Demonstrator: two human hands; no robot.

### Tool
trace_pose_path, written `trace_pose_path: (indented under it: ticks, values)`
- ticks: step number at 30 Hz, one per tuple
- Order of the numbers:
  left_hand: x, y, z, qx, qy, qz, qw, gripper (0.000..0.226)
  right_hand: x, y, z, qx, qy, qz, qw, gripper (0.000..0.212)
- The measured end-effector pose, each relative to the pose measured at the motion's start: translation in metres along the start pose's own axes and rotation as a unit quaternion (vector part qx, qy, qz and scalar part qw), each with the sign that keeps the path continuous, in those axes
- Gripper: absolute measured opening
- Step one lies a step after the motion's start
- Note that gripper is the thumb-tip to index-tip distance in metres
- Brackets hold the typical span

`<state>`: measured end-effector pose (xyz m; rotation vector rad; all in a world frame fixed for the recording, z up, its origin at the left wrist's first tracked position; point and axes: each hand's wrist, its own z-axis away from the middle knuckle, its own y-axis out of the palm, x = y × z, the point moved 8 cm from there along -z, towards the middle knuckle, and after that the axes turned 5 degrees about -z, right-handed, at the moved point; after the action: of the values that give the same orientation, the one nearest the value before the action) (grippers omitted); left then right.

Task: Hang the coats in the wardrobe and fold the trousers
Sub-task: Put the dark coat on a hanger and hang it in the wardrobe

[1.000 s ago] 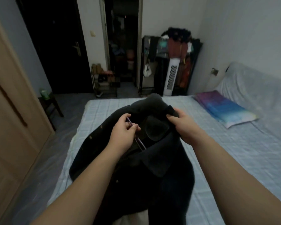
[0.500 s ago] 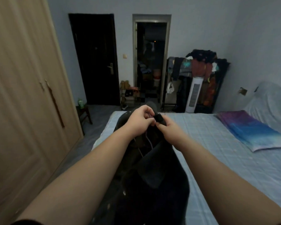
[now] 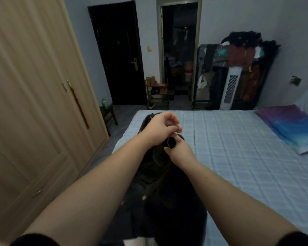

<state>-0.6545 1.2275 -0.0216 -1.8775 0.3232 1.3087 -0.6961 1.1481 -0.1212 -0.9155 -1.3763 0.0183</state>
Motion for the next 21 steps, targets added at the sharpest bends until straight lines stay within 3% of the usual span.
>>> trace_pose_path:
  ticks: [3, 6, 9, 17, 21]
  values:
    - [-0.005, -0.006, -0.004, -0.007, 0.023, 0.004, 1.000, 0.029, 0.010, -0.019, 0.001, -0.045, -0.022, 0.012, 0.999, 0.023]
    - [0.000, -0.034, -0.007, -0.082, 0.044, -0.030, 0.995, 0.038, 0.012, -0.053, -0.004, -0.092, 0.000, -0.027, 0.995, 0.022]
    - [0.032, -0.060, -0.012, -0.121, 0.004, -0.089, 0.989, 0.028, 0.009, -0.078, -0.010, -0.104, 0.015, -0.025, 0.994, 0.030]
    - [0.147, -0.060, -0.013, 0.034, -0.156, -0.229, 0.960, 0.050, 0.011, -0.079, 0.011, -0.084, 0.026, -0.084, 0.993, 0.034]
    - [0.181, -0.045, -0.021, 0.068, -0.157, -0.292, 0.941, 0.071, 0.012, -0.080, 0.030, -0.093, 0.023, -0.118, 0.988, 0.028]
